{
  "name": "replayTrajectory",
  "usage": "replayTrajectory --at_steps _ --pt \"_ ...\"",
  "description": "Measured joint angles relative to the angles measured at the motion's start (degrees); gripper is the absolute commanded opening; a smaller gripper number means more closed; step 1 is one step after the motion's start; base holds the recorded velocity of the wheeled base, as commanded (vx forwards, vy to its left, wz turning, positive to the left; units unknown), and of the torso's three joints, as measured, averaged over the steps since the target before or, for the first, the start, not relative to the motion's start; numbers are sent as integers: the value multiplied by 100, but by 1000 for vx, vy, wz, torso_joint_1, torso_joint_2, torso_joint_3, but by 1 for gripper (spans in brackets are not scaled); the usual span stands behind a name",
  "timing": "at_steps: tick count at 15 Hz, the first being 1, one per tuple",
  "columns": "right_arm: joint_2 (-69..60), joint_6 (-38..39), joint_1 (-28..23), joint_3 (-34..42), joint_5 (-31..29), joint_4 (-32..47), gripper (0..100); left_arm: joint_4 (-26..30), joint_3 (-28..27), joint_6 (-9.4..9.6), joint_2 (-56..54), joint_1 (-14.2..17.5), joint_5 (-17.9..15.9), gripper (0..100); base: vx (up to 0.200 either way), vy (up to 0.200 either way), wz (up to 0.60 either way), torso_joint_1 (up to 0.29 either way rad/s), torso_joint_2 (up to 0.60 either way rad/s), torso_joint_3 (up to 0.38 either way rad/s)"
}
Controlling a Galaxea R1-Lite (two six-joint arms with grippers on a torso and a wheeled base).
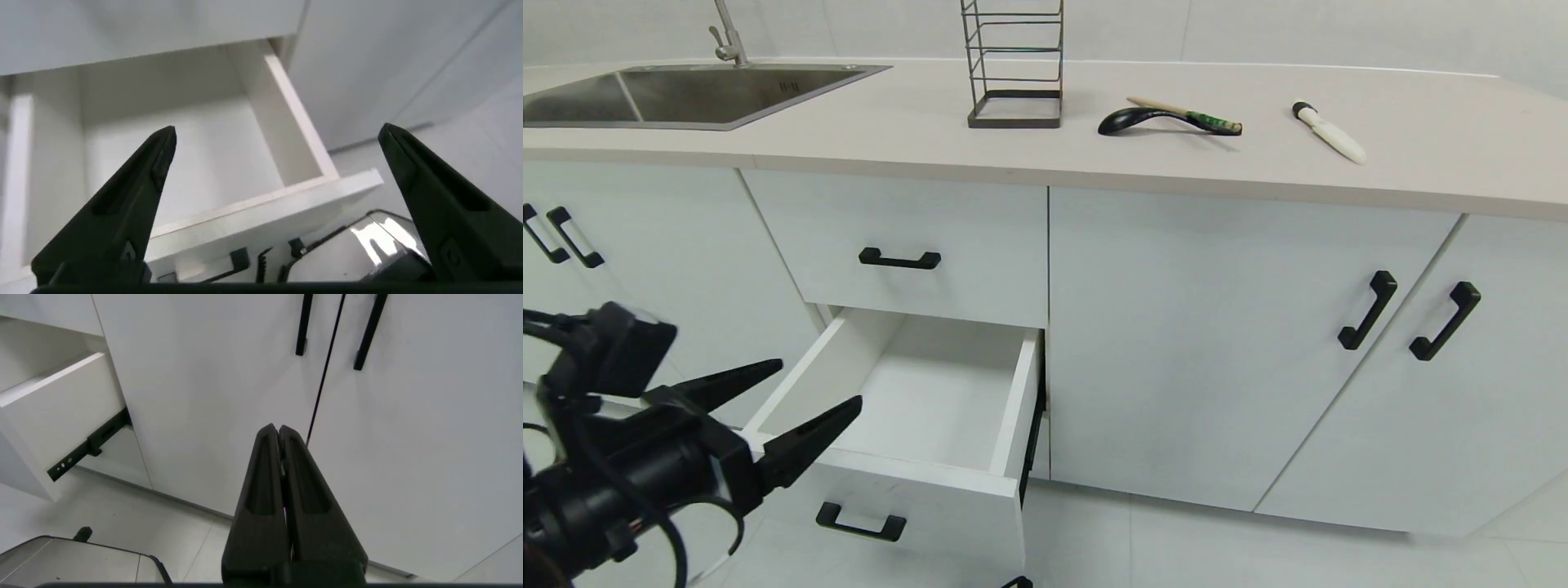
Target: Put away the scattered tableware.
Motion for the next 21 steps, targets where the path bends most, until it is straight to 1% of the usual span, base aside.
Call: replayTrajectory --at_steps 2,3,4,5,6,9,10,11,12,13,15,16,17,19,21 --pt "0 2 -1 0 -1 0 0 110 290 383 -861 380 -61 100 0 0 0 0 0 0" --pt "0 15 -1 0 -1 5 0 247 417 508 -1392 575 -79 100 0 0 0 0 0 0" --pt "0 26 -6 0 0 5 0 518 544 588 -2029 777 -94 100 0 0 0 0 0 0" --pt "0 28 -6 0 -1 5 0 861 638 618 -2653 940 -96 100 0 0 0 0 0 0" --pt "0 28 -6 0 0 13 0 1312 712 607 -3313 1085 -96 100 0 0 0 0 0 0" --pt "0 35 -9 0 0 10 0 3053 791 517 -5218 1524 -88 100 0 0 0 0 0 0" --pt "0 74 -11 0 -9 10 0 3493 852 495 -5665 1646 -72 100 0 0 0 0 0 0" --pt "0 99 -11 0 -9 2 0 3728 1012 484 -5951 1723 2 100 0 0 0 0 0 0" --pt "0 104 -6 0 -11 5 0 4088 1219 412 -6146 1780 191 100 0 0 0 0 0 0" --pt "0 99 -6 0 -11 5 0 4229 1315 211 -6290 1813 611 100 0 0 0 0 0 0" --pt "0 104 -6 0 -9 24 0 4250 1386 -80 -6445 1837 985 100 0 0 0 0 0 0" --pt "0 96 -9 0 -9 32 0 4250 1401 -99 -6494 1844 1012 100 0 0 0 0 0 0" --pt "0 79 -11 0 -9 33 0 4245 1407 -69 -6527 1842 1014 100 0 0 0 0 0 0" --pt "0 93 -6 0 -9 33 0 4242 1412 -80 -6602 1804 889 100 0 0 0 0 0 0" --pt "0 101 -6 0 -9 35 0 4245 1414 -105 -6643 1785 867 100 0 0 0 0 0 0"
